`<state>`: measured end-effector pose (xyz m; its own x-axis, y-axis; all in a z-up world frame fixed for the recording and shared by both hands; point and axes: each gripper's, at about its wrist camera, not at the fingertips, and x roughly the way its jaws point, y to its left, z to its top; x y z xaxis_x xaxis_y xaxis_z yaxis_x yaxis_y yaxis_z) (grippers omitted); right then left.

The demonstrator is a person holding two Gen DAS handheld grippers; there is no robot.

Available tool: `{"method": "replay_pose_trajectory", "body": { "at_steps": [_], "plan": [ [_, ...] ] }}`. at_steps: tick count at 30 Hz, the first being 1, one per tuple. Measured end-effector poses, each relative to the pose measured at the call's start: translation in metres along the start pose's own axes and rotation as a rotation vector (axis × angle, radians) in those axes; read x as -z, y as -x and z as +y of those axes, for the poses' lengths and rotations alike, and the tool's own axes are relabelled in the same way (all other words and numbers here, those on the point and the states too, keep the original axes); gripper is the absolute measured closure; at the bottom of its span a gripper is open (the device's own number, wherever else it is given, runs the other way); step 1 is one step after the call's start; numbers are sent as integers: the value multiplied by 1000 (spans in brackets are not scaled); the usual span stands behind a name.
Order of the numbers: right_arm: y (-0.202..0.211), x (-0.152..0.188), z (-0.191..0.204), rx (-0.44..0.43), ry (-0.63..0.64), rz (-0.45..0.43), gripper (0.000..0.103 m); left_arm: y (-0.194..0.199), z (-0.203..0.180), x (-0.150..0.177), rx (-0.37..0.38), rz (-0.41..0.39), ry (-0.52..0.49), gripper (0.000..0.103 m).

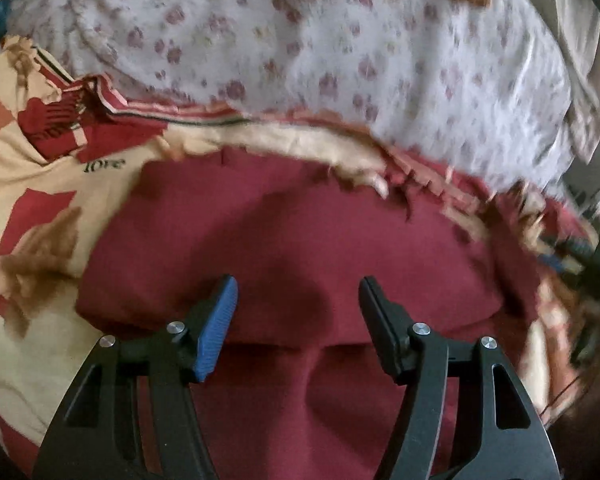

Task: Fold small clothes

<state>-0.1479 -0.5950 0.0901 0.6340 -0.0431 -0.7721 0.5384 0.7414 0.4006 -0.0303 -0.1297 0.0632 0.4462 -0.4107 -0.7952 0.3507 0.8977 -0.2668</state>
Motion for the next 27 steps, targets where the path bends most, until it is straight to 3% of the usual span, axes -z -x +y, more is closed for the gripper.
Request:
{"method": "replay_pose_trajectory", "body": {
  "at_steps": [3, 7, 13, 14, 15, 16, 17, 21, 27],
  "plan": [
    [-7, -11, -1, -14, -42, -16, 53, -12, -1, 6, -19, 7, -33, 40],
    [-25, -22, 31, -5, 59, -11, 53, -13, 0, 7, -2, -4, -42, 34],
    [-96, -41, 52, 57, 94, 93, 49, -13, 4, 7, 22, -11, -33, 34],
    [-103, -42, 51, 69, 93, 103, 54, -13, 5, 7, 30, -11, -28, 34],
    [-108, -41, 49, 88, 100, 112, 78, -13, 6, 7, 35, -10, -25, 34],
    [-108, -41, 48, 97, 111, 114, 90, -12, 7, 6, 42, -9, -20, 34],
    [-104, -39, 47, 101, 122, 102, 95, -11, 8, 5, 51, -7, -14, 34],
    [-58, -35, 52, 64, 202, 33, 96, -4, 17, 0, 88, -1, 39, 34],
    [33, -23, 99, -156, 293, -81, 96, 20, 43, -9, 71, -75, 157, 34]
  ]
}}
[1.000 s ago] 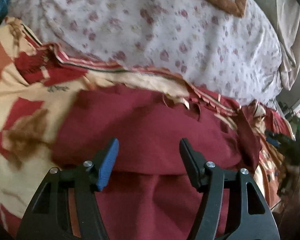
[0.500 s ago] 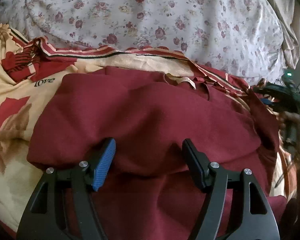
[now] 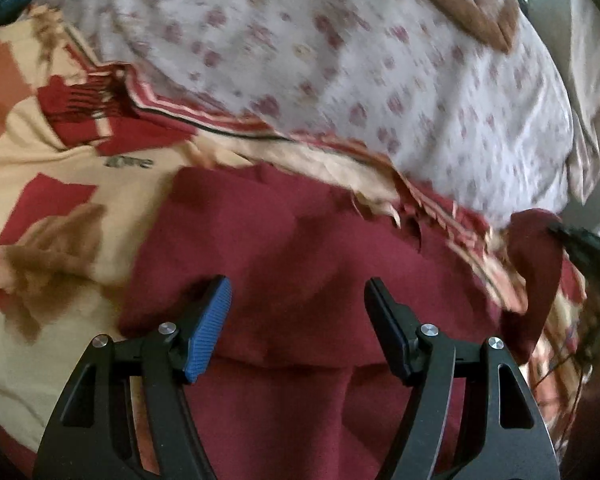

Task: Fold small clothes

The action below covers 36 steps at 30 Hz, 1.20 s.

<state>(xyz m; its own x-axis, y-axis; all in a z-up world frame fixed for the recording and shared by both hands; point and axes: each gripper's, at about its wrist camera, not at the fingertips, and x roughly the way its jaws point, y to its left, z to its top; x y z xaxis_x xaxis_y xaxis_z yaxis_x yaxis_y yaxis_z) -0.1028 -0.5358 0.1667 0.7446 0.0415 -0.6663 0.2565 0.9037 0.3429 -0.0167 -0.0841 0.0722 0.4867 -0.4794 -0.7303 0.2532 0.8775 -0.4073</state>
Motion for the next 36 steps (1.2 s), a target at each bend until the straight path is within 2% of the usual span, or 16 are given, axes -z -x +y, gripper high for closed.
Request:
{"method": "replay_pose_trajectory", "body": {
  "at_steps": [4, 7, 10, 11, 14, 17, 19, 20, 21, 28, 29, 31, 36],
  "plan": [
    [19, 12, 85, -151, 172, -9, 96, 14, 19, -8, 17, -48, 80, 34],
    [11, 43, 154, -218, 340, 12, 96, 23, 32, -11, 21, -82, 118, 34],
    [-25, 94, 206, -267, 484, 120, 96, 26, 42, -14, 38, -87, 151, 34],
    [-43, 118, 219, -258, 523, 188, 96, 26, 45, -14, 47, -83, 159, 34],
    [-78, 159, 229, -230, 597, 374, 96, 24, 48, -13, 60, -67, 163, 34],
    [-69, 165, 219, -234, 604, 373, 91, 24, 47, -13, 68, -69, 159, 29],
    [-52, 155, 204, -235, 576, 349, 75, 23, 45, -14, 93, -70, 162, 25],
    [-40, 147, 193, -233, 555, 324, 63, 23, 42, -14, 112, -68, 161, 25],
    [-32, 142, 185, -232, 539, 307, 59, 22, 40, -15, 122, -64, 157, 25],
    [28, 114, 122, -142, 435, 254, 58, 23, 12, -31, 151, -32, 145, 22],
    [36, 111, 110, -120, 420, 248, 58, 23, 5, -33, 140, -32, 137, 20],
    [53, 107, 88, -74, 395, 236, 58, 21, -12, -39, 72, -25, 114, 19],
    [89, 96, 49, -5, 341, 207, 58, -19, -57, -45, -167, 58, -10, 19]
  ]
}}
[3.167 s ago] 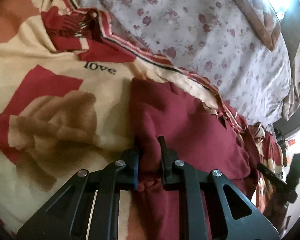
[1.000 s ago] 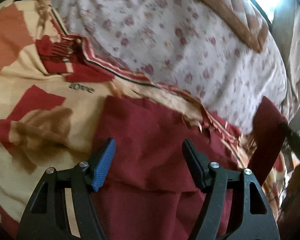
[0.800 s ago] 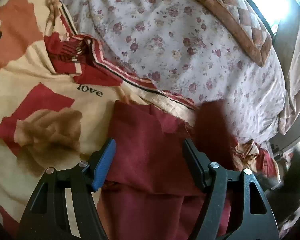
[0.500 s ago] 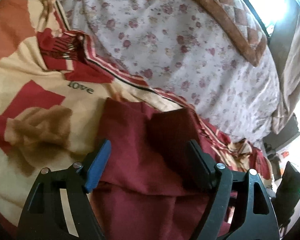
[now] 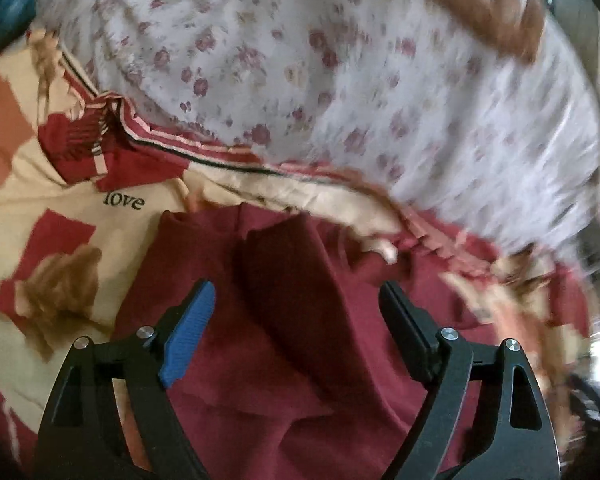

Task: Fold small clothes

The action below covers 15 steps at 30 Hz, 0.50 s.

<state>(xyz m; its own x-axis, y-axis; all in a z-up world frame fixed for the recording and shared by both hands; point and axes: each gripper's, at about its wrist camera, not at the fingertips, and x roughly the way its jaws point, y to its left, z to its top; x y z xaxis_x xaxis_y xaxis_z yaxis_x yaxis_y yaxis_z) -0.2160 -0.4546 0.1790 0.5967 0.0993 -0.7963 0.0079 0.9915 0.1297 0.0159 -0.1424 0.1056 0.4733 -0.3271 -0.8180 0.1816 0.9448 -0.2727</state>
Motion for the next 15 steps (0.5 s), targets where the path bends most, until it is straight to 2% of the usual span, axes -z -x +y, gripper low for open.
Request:
{"method": "replay_pose_trajectory", "body": {
  "at_steps": [1, 3, 5, 6, 7, 8, 9, 10, 12, 15],
  "plan": [
    [4, 2, -6, -4, -15, -4, 57, -10, -7, -1, -33, 12, -18, 19],
    [9, 7, -15, -25, -53, -3, 48, -30, -12, 0, -94, 51, -45, 20],
    [6, 11, -19, -33, -76, 13, 40, -39, -6, 1, -82, 59, -45, 48],
    [2, 14, -17, -41, -75, 22, 40, -39, -1, 2, -61, 67, -43, 70],
    [-2, 15, -16, -48, -71, 28, 40, -34, 3, 3, -45, 67, -38, 77],
    [-9, 16, -14, -55, -67, 35, 40, -25, 8, 4, -16, 48, -29, 79],
    [-14, 18, -12, -59, -67, 38, 40, -10, 17, 6, 27, 1, -20, 85],
    [-19, 19, -11, -66, -75, 38, 40, 3, 26, 11, 44, -42, -14, 86],
    [-37, 16, -13, -96, -119, 41, 40, 19, 42, 23, 39, -90, -2, 86],
    [-76, 7, -16, -123, -191, 59, 39, 12, 64, 41, 63, -54, 26, 86]
  ]
}}
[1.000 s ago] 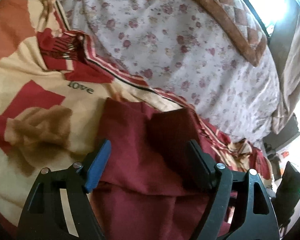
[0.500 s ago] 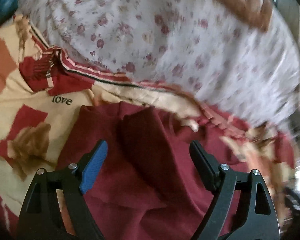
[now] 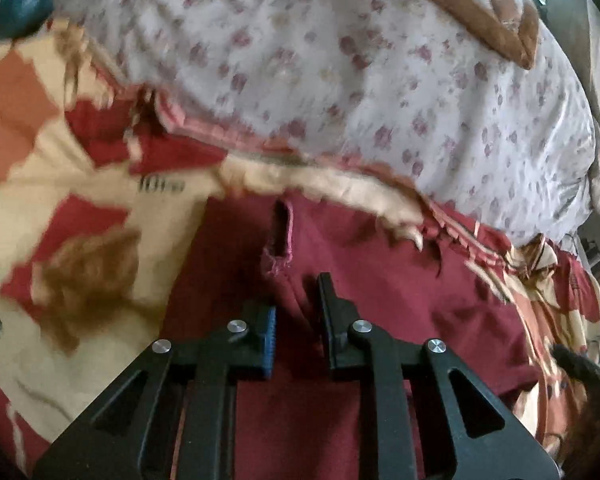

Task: Fold small clothes

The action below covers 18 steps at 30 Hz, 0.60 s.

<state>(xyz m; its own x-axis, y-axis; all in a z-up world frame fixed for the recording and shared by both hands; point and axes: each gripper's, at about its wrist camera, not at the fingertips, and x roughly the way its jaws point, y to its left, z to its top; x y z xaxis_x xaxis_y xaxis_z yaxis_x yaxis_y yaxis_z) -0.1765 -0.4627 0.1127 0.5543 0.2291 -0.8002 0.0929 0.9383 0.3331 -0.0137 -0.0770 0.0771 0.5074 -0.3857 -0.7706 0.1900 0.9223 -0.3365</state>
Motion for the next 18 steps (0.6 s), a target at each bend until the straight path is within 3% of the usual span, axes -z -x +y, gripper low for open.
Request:
{"method": "replay_pose_trajectory", "body": {
  "at_steps": [7, 8, 9, 10, 13, 15, 18],
  "plan": [
    [-84, -23, -24, -10, -209, 99, 39, 3, -5, 4, 41, -25, -3, 86],
    [-88, -23, -26, 0, -212, 102, 50, 4, -7, 4, 44, -31, -8, 86],
    [-88, -24, -25, 26, -182, 85, 73, 5, -8, 2, 53, -42, -12, 86],
    [-86, -25, -22, 31, -148, 63, 83, 6, -10, 0, 58, -53, -12, 86],
    [-66, -33, -13, 67, -62, -14, 90, 18, -14, -7, 78, -138, -24, 86],
    [-50, -37, -5, 107, 4, -92, 91, 22, -19, -4, 38, -187, -56, 86],
    [-60, -40, -7, 219, 61, -119, 91, -2, -18, 3, -35, -104, -79, 86]
  ]
}}
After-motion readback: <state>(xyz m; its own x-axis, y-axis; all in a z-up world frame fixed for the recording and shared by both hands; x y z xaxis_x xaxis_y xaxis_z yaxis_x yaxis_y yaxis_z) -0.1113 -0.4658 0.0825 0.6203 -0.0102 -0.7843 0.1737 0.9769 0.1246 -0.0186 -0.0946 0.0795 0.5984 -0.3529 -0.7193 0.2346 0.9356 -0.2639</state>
